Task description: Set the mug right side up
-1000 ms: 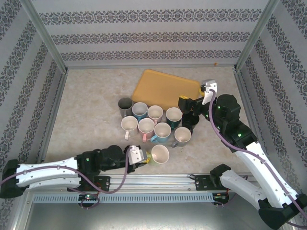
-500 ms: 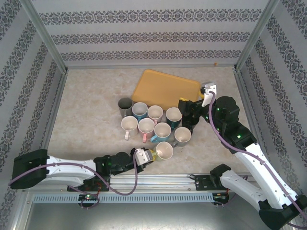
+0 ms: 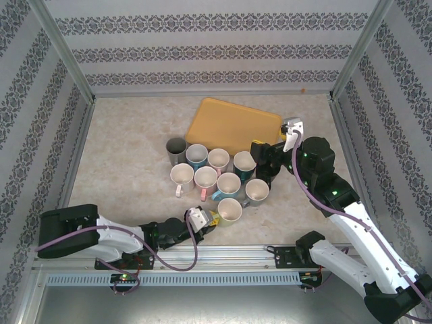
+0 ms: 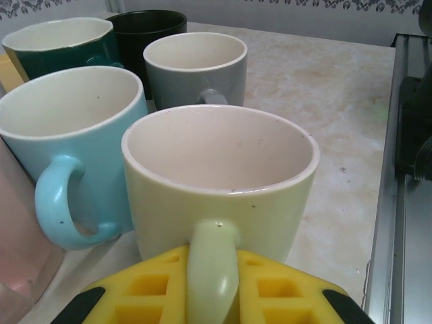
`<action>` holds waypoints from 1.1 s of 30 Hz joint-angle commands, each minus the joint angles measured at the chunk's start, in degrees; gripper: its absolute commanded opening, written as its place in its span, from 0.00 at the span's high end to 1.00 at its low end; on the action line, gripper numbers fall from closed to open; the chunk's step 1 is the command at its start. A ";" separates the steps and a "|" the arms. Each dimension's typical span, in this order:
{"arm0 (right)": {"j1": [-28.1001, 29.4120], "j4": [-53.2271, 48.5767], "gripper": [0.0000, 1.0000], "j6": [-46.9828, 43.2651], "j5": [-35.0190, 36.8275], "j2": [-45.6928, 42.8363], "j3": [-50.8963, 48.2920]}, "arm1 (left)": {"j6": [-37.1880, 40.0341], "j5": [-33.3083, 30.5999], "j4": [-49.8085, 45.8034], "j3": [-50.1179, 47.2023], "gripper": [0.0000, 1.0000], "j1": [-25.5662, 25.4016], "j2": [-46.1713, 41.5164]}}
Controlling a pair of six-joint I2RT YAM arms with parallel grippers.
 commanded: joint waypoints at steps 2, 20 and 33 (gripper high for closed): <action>-0.37 0.88 0.02 0.65 -0.42 -0.78 -0.48 | -3.82 -1.32 12.72 0.40 0.95 0.10 2.80; -0.39 0.53 0.02 0.34 -0.53 -0.95 -0.22 | -4.81 -1.56 12.50 0.58 0.74 0.26 7.43; -0.38 -0.51 0.02 0.07 -0.79 -0.91 0.81 | -5.39 0.47 13.18 1.30 0.64 0.22 10.42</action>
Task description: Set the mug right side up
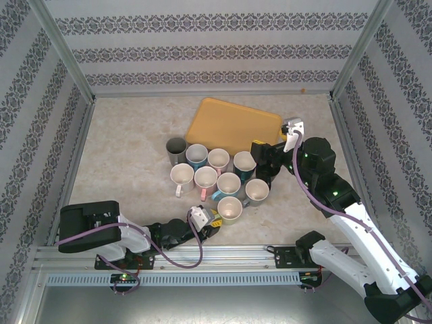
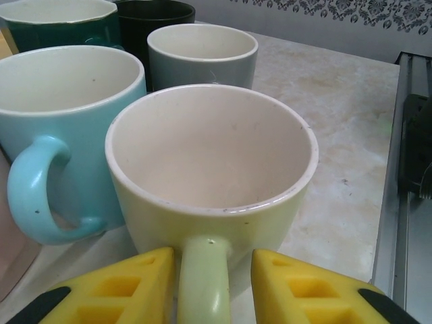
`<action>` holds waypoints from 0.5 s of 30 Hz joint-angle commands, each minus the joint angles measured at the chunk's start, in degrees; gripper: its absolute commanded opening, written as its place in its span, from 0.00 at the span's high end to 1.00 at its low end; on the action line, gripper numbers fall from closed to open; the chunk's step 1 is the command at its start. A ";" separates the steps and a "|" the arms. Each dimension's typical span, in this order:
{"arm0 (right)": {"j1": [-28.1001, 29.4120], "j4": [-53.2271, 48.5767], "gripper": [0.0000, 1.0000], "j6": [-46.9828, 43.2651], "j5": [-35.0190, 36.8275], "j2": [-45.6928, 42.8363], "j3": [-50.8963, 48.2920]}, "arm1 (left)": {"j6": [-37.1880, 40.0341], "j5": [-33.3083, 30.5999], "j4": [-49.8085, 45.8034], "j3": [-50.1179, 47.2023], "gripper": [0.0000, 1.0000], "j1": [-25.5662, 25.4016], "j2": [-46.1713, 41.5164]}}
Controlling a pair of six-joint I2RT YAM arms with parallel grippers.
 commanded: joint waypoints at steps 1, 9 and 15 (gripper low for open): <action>-0.37 -0.50 0.02 0.14 -0.79 -0.52 0.94 | -1.05 0.89 3.38 1.49 0.63 0.21 1.26; -0.32 -1.83 0.02 0.01 -0.87 -0.59 1.79 | -1.05 -0.79 4.88 0.86 0.52 0.29 1.02; -0.35 -3.58 0.02 -0.61 -0.86 -1.08 2.74 | 0.63 -1.45 -6.11 1.04 0.44 0.35 -9.37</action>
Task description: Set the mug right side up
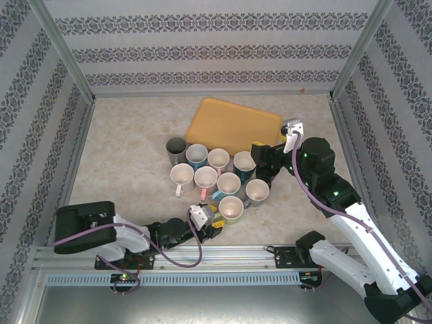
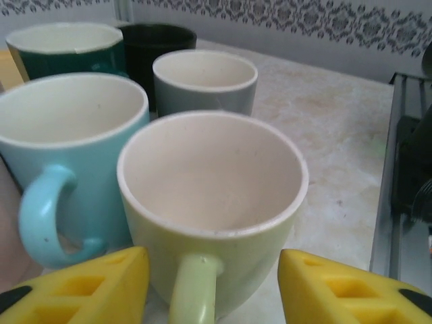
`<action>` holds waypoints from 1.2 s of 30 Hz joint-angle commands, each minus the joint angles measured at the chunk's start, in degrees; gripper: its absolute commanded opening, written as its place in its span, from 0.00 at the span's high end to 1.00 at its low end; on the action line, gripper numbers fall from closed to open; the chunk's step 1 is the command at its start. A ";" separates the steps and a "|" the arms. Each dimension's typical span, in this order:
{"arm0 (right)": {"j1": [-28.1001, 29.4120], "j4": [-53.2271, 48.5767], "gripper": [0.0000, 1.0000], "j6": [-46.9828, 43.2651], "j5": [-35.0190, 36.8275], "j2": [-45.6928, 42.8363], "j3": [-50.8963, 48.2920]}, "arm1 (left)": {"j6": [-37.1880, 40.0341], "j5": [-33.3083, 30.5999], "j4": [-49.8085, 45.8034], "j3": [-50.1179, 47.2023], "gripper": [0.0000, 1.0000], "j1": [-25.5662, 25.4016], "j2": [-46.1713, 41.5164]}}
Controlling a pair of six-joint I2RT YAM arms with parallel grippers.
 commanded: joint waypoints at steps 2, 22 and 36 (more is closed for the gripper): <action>-0.29 -1.44 0.02 -0.56 -0.95 -1.20 2.51 | 1.54 -0.30 -11.80 1.54 0.42 0.30 -10.46; -1.57 -7.98 0.02 2.30 9.16 6.64 11.21 | 1.61 14.34 -65.80 35.68 0.23 29.71 -28.34; -21.28 15.42 0.02 4.26 24.06 5.05 -6.01 | -3.19 -6.93 -52.53 34.05 0.00 64.37 -20.03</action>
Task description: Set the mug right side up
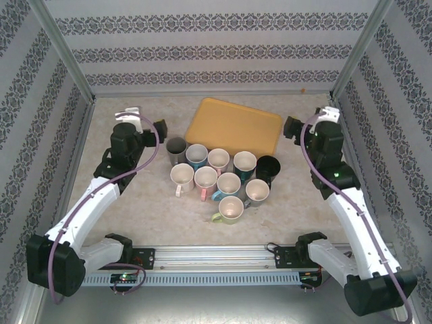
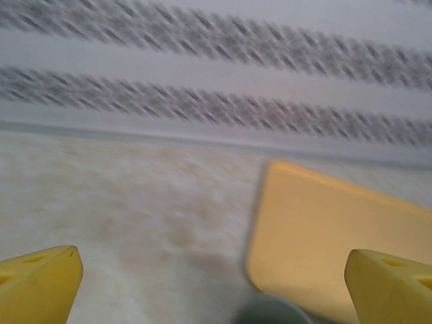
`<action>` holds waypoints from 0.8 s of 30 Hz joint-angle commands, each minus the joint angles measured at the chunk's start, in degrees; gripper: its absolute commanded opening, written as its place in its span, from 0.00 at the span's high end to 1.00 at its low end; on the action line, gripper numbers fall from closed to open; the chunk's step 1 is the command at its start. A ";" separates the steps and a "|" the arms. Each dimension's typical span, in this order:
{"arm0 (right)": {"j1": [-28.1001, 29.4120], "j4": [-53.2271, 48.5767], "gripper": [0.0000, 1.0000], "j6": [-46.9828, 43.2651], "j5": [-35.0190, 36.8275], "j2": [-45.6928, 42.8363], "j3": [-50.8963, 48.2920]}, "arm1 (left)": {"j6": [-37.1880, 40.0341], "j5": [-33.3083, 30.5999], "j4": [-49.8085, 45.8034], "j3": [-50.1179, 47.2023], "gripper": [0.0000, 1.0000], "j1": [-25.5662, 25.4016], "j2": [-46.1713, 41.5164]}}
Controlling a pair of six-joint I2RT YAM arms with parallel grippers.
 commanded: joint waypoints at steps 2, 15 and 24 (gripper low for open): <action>-5.72 11.74 0.02 -1.66 4.96 -0.30 -8.41 | 11.97 -11.76 15.62 -9.44 0.00 5.87 -1.09; -13.26 41.99 0.02 -10.88 -11.62 9.61 -36.12 | 8.14 -2.04 23.02 -24.73 0.00 14.95 8.11; -13.26 64.92 0.02 -9.01 -17.11 20.12 -39.13 | 7.64 1.29 49.58 -29.21 0.00 15.17 21.96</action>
